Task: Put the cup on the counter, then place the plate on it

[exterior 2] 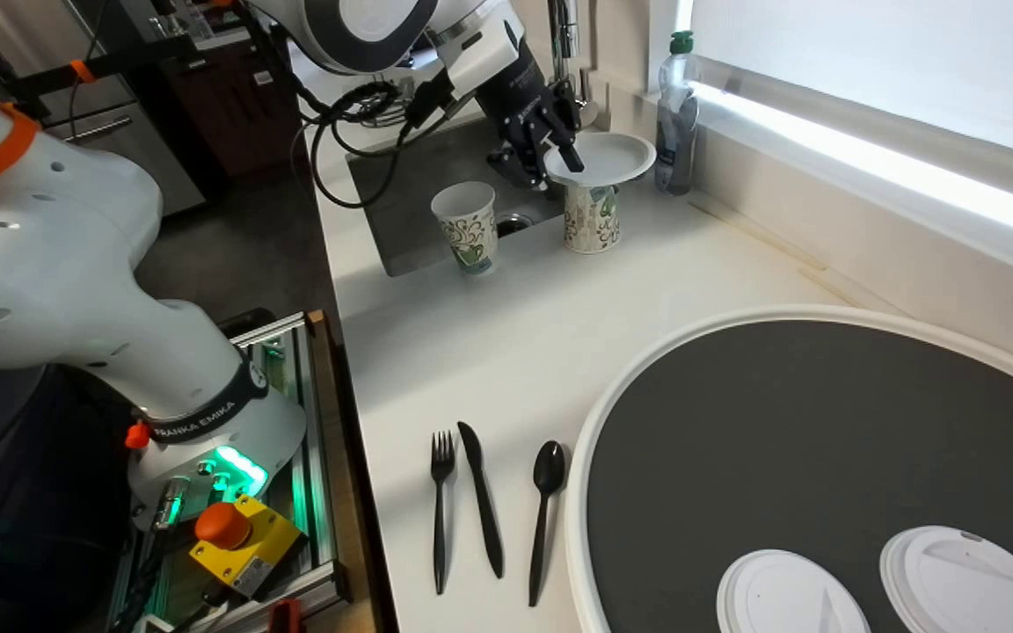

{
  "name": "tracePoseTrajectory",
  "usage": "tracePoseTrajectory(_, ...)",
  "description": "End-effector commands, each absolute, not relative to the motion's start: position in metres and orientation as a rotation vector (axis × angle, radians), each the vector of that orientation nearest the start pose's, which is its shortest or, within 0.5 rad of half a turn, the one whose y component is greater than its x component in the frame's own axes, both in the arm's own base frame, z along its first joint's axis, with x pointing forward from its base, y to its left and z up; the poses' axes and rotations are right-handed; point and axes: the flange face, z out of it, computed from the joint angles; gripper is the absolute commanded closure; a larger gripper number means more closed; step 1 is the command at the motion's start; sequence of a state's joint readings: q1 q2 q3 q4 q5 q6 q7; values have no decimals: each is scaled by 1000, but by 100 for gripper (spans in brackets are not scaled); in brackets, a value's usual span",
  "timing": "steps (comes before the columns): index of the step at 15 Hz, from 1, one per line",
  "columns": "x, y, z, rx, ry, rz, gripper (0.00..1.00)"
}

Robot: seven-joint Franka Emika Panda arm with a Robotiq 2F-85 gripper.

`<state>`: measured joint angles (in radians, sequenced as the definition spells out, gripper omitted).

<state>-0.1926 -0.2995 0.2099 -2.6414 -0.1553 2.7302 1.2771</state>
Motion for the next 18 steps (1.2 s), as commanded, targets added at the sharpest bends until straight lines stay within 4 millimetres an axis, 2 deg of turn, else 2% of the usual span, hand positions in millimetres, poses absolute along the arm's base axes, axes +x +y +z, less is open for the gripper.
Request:
tracePoseTrajectory(1,452,13,378,-2497,1599,-605,77)
tracePoseTrajectory(4,456,12,378,-2498,1597,-609,99)
tracePoseTrajectory(9,459,12,383,-2492,1600,-625,99)
tracePoseTrajectory(18,450,6,389,-2477,1608,-641,99)
